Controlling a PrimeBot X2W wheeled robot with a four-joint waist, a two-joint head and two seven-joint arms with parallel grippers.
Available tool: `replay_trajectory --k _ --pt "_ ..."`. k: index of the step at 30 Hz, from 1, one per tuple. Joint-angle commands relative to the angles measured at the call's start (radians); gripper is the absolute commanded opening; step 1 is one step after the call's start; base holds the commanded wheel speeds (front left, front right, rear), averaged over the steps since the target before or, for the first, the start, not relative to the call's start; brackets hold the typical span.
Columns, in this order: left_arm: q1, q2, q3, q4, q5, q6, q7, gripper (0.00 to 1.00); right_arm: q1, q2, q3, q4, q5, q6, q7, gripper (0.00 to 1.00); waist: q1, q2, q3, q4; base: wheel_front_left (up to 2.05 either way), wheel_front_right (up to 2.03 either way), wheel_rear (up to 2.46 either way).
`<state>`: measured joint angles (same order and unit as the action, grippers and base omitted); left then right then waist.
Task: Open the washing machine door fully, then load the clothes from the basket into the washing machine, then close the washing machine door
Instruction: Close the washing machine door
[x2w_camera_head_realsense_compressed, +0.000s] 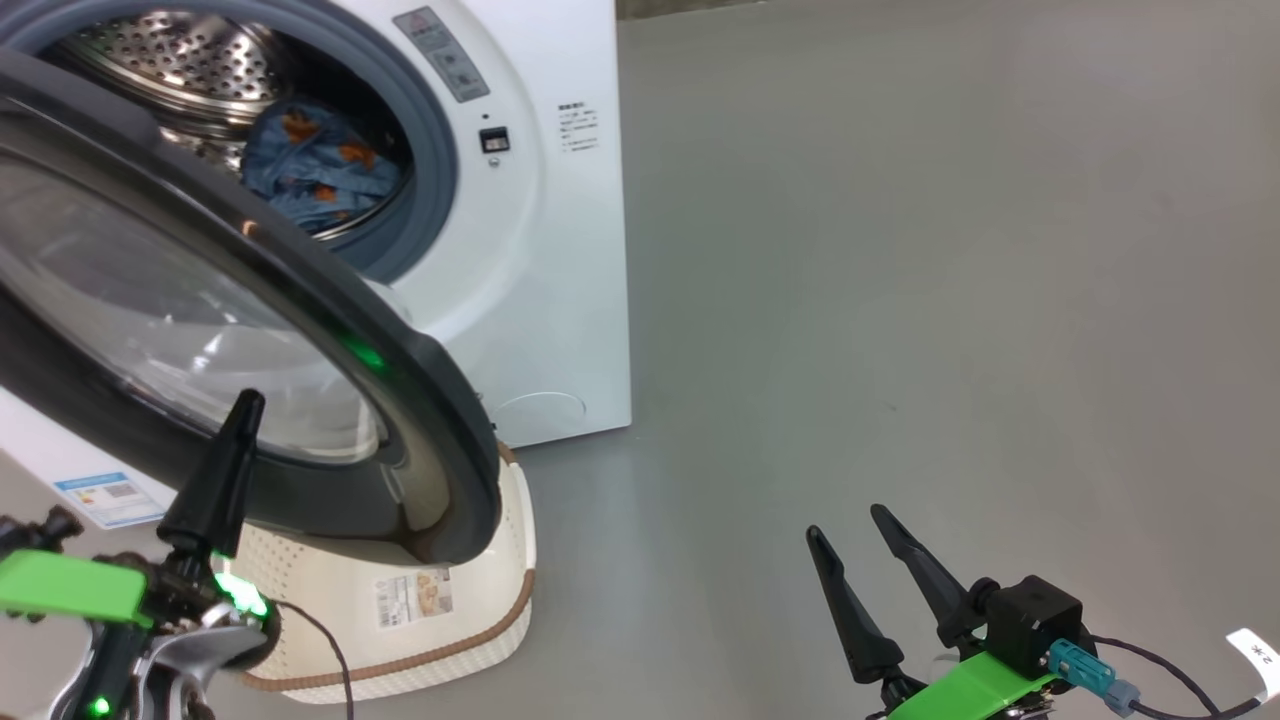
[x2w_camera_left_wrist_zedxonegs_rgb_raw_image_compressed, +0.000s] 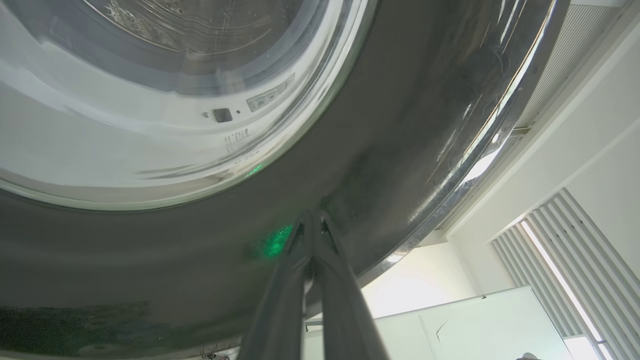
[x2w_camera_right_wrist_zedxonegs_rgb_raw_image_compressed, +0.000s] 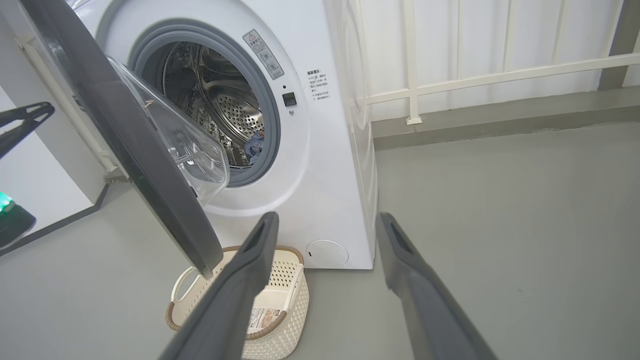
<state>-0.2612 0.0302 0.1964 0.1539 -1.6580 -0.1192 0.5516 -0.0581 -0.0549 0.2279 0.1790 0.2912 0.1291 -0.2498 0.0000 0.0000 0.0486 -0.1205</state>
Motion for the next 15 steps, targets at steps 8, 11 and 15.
replay_trajectory --k 8,11,15 --pt "0.056 0.02 0.03 -0.068 -0.008 -0.011 -0.048 0.89 0.001 0.005 0.015 -0.023 0.008 0.002 -0.012 1.0 0.0 0.0 -0.016 0.063 0.0 0.0 0.0" --pt "0.065 0.02 0.038 -0.087 0.013 -0.011 -0.079 1.0 0.001 0.005 0.015 -0.023 0.01 0.002 -0.012 1.0 0.0 0.0 -0.015 0.08 0.0 0.0 0.0" --pt "0.084 0.025 0.046 -0.144 0.095 -0.011 -0.133 1.0 0.0 0.005 0.015 -0.026 0.011 0.002 -0.012 1.0 0.0 0.0 -0.014 0.098 0.0 0.0 0.0"
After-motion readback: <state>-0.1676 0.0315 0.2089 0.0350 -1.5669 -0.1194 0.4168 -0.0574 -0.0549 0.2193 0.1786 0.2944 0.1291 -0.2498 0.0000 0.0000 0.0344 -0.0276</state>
